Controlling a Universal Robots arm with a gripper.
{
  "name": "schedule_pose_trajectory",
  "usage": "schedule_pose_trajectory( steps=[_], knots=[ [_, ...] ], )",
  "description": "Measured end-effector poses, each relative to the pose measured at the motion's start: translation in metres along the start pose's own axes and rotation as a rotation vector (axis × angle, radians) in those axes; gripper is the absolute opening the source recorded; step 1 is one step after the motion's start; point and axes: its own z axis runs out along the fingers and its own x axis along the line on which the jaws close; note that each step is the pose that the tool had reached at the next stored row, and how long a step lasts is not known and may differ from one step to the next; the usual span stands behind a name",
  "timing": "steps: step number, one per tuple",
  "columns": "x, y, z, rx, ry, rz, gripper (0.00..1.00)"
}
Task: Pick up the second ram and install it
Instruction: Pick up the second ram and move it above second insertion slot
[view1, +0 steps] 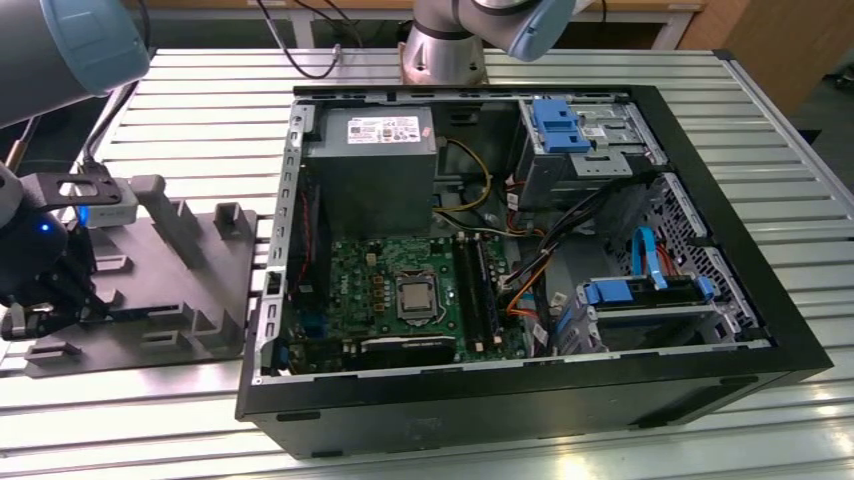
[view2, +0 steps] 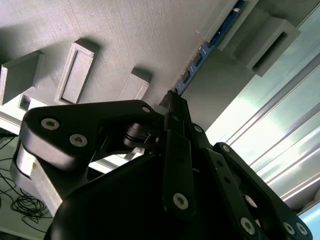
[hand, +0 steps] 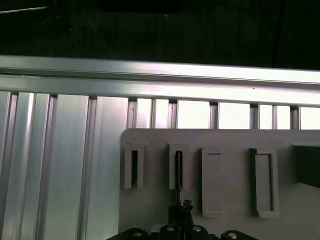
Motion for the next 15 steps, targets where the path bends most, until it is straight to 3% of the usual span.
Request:
schedule_pose_trajectory(
  steps=[15],
  knots=[
    [-0.0001, 0.0003, -0.0061, -0.0004, 0.0002, 0.000, 0.11]
  ],
)
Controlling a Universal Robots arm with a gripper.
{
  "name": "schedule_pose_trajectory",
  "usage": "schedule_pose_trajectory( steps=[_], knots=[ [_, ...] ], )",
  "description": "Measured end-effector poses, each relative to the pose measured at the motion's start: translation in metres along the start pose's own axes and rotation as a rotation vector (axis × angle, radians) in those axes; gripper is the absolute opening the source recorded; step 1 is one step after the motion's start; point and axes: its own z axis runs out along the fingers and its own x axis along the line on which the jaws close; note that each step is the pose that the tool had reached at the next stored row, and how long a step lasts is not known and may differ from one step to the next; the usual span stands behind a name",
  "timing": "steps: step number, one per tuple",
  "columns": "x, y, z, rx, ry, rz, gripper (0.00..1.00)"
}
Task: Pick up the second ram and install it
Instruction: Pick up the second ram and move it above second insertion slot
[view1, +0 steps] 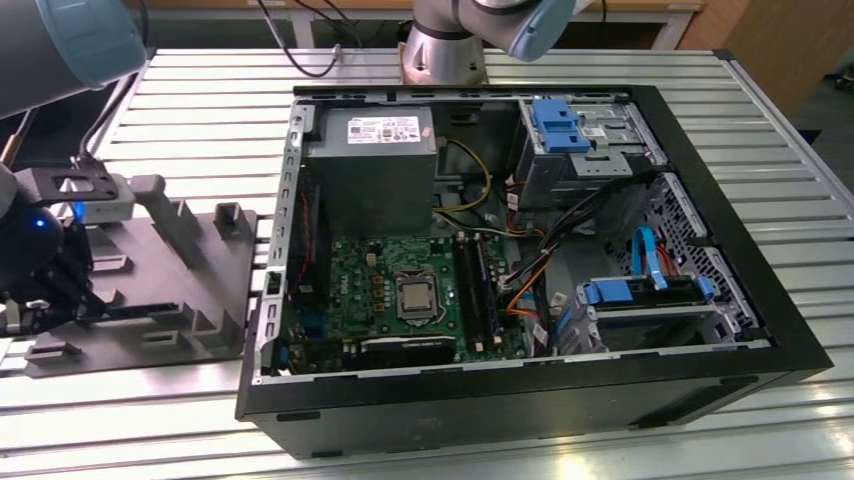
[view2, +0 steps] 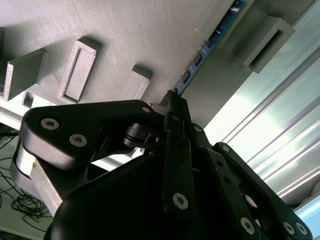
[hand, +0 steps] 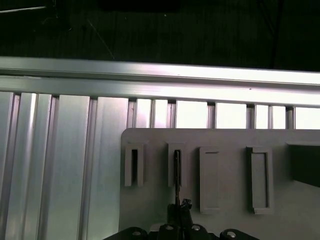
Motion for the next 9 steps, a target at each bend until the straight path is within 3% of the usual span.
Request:
schedule_pose_trajectory(
  steps=[9],
  knots=[
    [-0.0002, 0.0002, -0.0065, 0.0002, -0.0001, 0.000, 0.11]
  ],
)
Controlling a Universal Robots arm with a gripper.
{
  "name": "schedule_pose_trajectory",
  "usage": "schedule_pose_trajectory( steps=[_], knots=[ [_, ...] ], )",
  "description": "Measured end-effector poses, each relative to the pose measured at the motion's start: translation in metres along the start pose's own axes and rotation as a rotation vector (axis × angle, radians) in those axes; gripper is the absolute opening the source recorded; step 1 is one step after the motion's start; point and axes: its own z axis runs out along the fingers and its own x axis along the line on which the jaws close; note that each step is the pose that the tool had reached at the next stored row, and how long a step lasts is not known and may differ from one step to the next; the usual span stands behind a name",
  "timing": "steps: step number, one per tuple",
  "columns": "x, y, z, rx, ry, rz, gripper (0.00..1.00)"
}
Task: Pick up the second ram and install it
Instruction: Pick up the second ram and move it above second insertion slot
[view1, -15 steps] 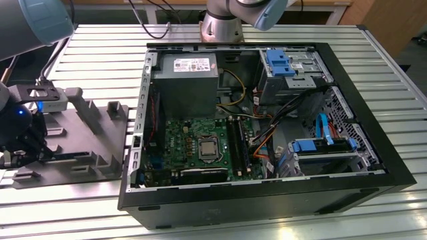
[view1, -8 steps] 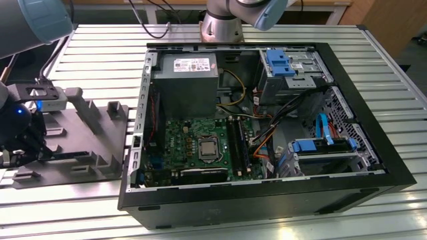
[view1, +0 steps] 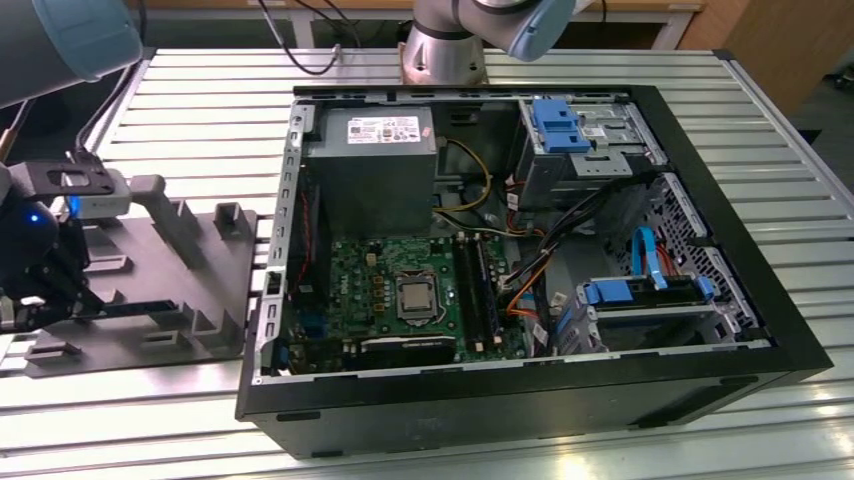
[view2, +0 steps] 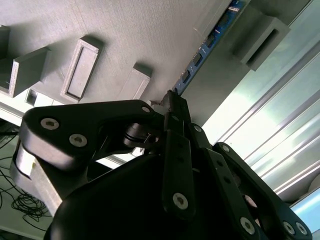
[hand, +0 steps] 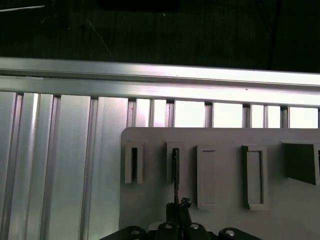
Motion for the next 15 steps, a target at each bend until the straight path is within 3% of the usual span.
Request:
schedule_pose_trajectory(
  steps=[15],
  knots=[
    [-0.0002, 0.0004, -0.0068, 0.0001, 0.0000, 0.000, 0.11]
  ],
)
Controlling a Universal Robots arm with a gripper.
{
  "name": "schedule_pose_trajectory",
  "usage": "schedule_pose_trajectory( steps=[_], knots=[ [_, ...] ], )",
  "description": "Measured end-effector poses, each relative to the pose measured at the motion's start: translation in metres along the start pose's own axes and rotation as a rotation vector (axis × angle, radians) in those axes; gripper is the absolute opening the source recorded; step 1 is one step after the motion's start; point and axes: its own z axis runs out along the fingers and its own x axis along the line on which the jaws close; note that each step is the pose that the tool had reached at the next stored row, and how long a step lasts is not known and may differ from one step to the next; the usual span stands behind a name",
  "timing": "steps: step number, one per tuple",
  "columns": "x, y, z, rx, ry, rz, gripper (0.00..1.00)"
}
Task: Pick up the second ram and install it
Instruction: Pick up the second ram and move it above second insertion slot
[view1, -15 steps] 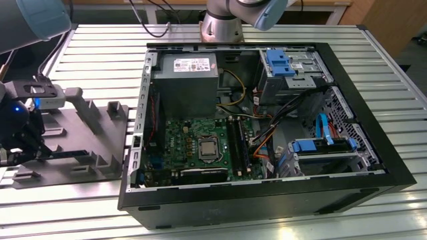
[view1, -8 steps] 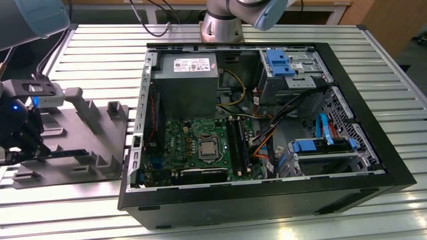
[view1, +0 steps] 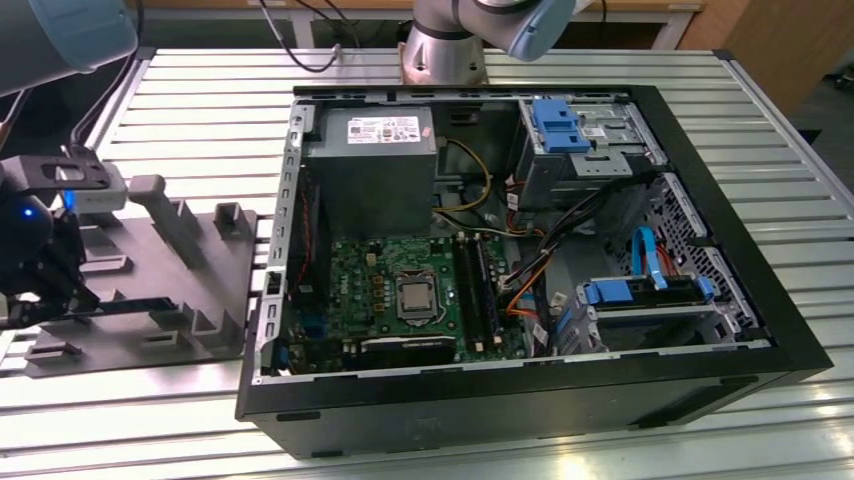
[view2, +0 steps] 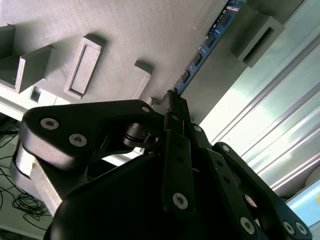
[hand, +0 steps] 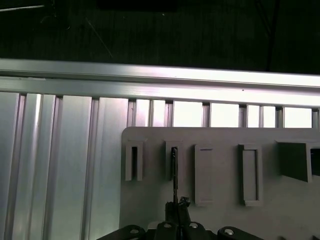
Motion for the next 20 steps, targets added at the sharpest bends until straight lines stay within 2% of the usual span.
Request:
schedule_pose_trajectory(
  steps=[20],
  knots=[
    [-0.0002, 0.0003, -0.0061, 0.0002, -0.0021, 0.000, 0.11]
  ],
)
